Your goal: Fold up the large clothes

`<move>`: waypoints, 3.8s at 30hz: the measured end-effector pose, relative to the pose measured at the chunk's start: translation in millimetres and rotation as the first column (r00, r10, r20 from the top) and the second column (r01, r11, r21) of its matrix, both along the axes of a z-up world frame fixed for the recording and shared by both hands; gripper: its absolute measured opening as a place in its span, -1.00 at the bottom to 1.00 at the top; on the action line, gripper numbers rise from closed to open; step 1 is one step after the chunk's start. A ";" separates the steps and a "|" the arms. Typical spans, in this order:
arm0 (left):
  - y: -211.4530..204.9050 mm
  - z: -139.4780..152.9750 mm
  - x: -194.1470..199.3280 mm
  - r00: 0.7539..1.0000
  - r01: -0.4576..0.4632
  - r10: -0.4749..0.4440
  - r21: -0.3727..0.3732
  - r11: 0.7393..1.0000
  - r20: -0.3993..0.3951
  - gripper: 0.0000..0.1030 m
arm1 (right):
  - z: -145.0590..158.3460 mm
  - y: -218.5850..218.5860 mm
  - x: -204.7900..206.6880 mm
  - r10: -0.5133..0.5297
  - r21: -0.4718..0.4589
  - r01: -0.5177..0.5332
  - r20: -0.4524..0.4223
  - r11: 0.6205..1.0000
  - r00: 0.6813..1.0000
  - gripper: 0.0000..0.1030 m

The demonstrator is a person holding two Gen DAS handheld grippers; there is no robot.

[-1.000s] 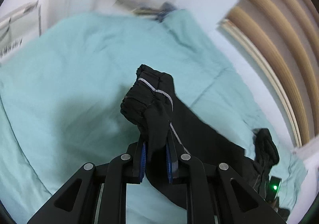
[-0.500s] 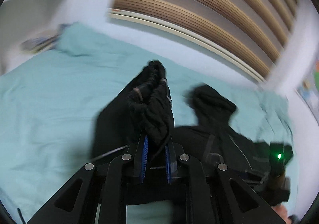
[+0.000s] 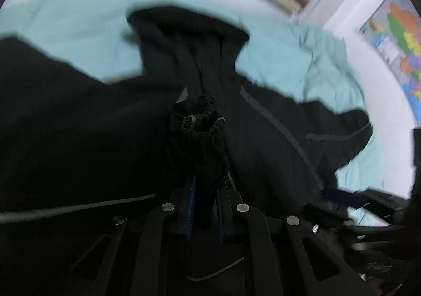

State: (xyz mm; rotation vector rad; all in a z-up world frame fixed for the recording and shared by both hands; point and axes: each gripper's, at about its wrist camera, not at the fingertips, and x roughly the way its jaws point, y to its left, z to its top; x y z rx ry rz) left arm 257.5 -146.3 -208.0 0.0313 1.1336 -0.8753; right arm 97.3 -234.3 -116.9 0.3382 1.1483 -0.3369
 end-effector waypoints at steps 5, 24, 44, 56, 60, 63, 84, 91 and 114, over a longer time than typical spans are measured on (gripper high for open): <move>-12.4 -36.0 -1.3 0.998 0.040 -0.037 0.053 0.998 -0.052 -0.71 | -24.7 -13.2 4.5 0.000 0.022 0.001 -0.037 1.000 0.999 0.09; 73.8 55.7 -15.0 0.996 -0.029 0.019 -0.121 0.992 -0.084 0.25 | -64.7 -9.3 67.5 0.084 0.344 -0.106 0.077 0.933 0.993 0.48; 75.3 56.2 11.0 0.990 -0.137 0.138 -0.029 0.990 0.034 0.25 | 24.2 -71.3 25.7 0.012 -0.019 -0.008 0.214 1.000 0.977 -0.44; 20.4 -59.0 41.5 0.987 -0.159 0.162 0.270 0.950 0.010 0.24 | -97.2 -187.4 -19.9 -0.248 0.184 0.240 0.016 0.953 0.969 -0.42; 12.1 -56.9 39.9 0.989 -0.148 0.141 0.312 0.939 0.047 0.24 | -99.6 -180.7 -17.5 -0.203 0.113 0.204 -0.021 0.972 0.979 -0.33; 16.3 -47.4 35.9 0.990 -0.143 0.136 0.302 0.942 0.044 0.24 | -82.8 -173.5 -16.3 -0.162 0.024 0.163 -0.049 0.986 0.986 -0.17; 41.1 -14.4 -12.9 0.986 -0.152 0.112 0.378 0.913 0.128 0.24 | -73.8 -95.4 14.7 -0.048 0.049 0.052 -0.086 0.997 0.995 -0.08; 66.6 53.7 -76.8 0.982 -0.133 0.084 0.309 0.942 0.168 0.24 | 19.3 -84.2 -70.2 -0.101 0.042 0.098 0.066 0.994 0.993 -0.06; -76.7 106.9 -260.5 0.977 -0.196 0.175 0.204 0.959 0.118 0.24 | 90.5 -306.8 -325.8 -0.331 0.015 0.332 0.112 0.943 0.937 0.29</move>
